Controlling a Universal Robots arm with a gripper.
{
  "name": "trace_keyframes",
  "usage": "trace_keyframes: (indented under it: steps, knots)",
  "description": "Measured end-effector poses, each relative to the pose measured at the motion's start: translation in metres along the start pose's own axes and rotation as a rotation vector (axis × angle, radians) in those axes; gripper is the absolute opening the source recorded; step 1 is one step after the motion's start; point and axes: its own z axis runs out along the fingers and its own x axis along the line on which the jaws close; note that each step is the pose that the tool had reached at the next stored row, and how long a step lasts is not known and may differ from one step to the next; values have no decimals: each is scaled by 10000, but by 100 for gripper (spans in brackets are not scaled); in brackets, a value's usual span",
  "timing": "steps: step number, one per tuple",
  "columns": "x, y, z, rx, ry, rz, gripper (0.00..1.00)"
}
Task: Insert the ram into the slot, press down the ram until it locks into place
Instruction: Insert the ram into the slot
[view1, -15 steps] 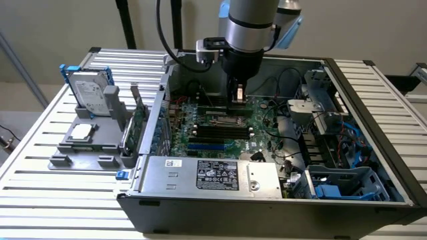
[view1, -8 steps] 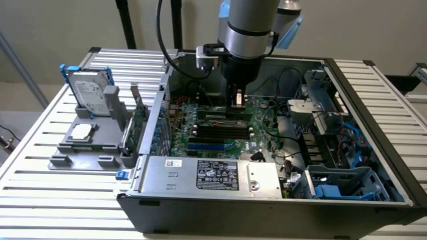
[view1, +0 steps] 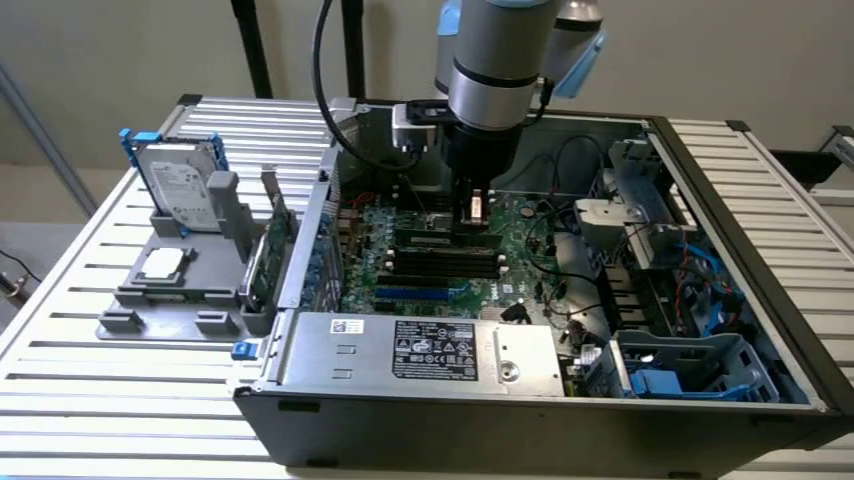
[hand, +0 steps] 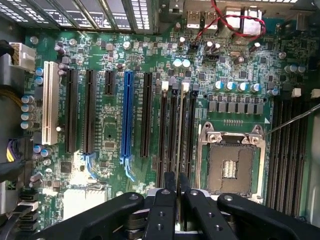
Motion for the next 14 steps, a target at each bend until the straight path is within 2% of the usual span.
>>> trace_keyframes:
  steps: [14]
  knots:
    - [51, -18, 52, 0, 36, 1, 13]
